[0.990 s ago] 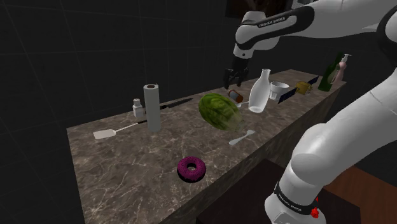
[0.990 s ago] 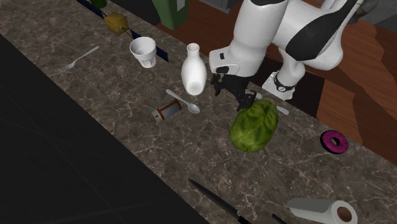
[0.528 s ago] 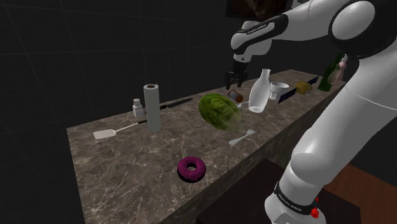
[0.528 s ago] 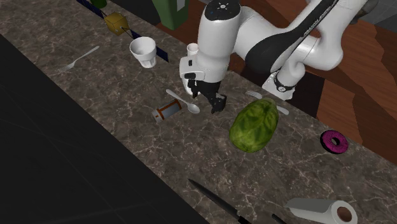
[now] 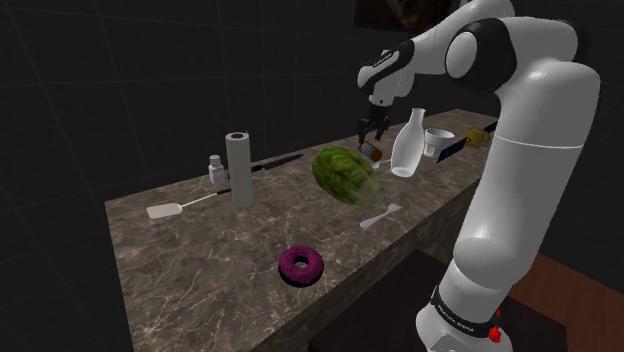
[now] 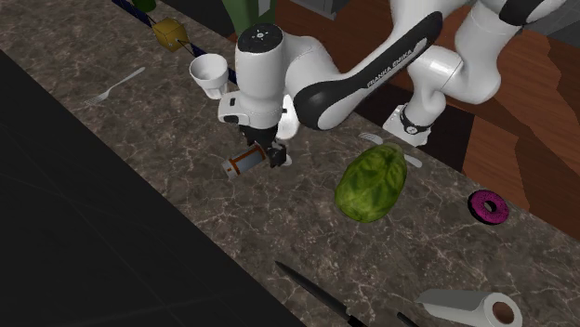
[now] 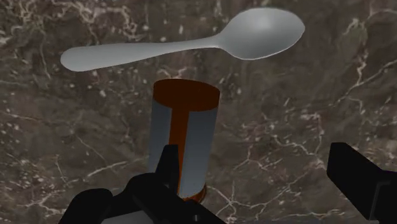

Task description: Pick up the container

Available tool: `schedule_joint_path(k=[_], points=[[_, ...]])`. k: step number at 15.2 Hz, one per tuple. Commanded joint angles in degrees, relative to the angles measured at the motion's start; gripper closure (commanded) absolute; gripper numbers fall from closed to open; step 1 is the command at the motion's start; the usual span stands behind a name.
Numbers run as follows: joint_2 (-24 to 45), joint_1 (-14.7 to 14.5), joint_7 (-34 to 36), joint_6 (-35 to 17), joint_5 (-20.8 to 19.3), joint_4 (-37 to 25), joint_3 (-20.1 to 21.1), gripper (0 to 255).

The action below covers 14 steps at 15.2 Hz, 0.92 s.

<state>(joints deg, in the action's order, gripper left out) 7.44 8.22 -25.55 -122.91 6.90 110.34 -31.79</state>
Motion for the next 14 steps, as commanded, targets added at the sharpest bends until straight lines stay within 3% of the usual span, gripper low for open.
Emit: schedule_joint_path(k=[1,4,14], points=[[4.7,1.8,-2.7,0.2,2.9,-4.0,-0.4,0],[11.5,5.0,-5.8,0.9,6.7,-10.3,-0.3,0],[13.8,5.6,-7.1,-4.0,8.5,-7.4,0.7,0]])
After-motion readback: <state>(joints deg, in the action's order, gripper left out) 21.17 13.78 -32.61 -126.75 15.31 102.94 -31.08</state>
